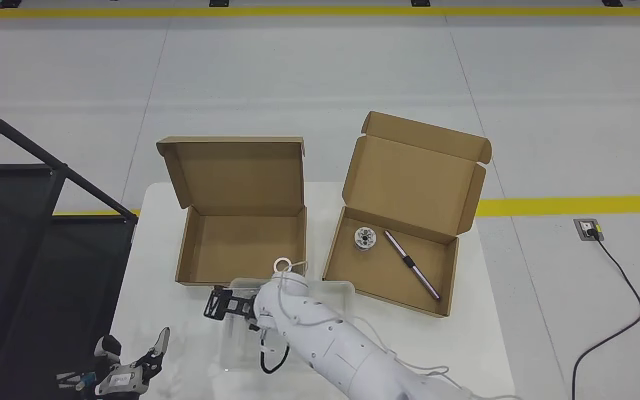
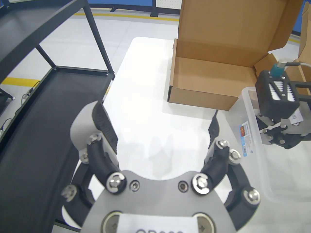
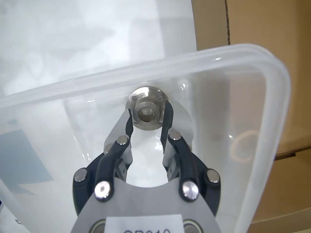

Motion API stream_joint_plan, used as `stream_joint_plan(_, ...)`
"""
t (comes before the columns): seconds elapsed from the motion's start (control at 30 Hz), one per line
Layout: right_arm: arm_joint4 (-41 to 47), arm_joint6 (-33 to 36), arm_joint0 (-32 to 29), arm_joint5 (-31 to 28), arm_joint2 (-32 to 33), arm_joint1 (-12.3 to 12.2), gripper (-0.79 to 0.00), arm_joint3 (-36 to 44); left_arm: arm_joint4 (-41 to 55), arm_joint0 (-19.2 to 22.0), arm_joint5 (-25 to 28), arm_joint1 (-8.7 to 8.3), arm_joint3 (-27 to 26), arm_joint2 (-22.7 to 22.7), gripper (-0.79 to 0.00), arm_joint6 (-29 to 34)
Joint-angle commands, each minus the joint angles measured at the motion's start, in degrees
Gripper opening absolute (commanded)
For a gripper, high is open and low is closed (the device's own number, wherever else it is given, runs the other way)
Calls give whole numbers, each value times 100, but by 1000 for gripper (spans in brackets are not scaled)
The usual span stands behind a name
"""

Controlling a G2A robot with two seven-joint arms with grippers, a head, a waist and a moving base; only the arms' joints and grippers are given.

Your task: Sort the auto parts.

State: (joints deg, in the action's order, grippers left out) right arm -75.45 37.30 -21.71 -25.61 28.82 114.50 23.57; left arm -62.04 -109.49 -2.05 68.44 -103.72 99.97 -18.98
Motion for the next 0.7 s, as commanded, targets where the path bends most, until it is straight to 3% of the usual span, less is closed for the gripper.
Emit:
stream_joint_plan(0.0, 5, -1, 7, -25, 6, 2, -557, -20, 0, 0, 0, 0, 0, 0, 0, 0)
stream_joint_plan(0.27, 0, 92, 4, -40, -14, 20, -536, -55, 0, 0, 0, 0, 0, 0, 0, 0)
stream_joint_plan(0.6, 28, 196, -27, -10, -75, 29, -566, -65, 0, 0, 0, 0, 0, 0, 0, 0)
stream_joint_plan(0.63, 27, 199, -26, -11, -83, 29, -600, -66, 0, 0, 0, 0, 0, 0, 0, 0)
stream_joint_plan(0.67, 33, 208, -24, -5, -87, 29, -686, -72, 0, 0, 0, 0, 0, 0, 0, 0)
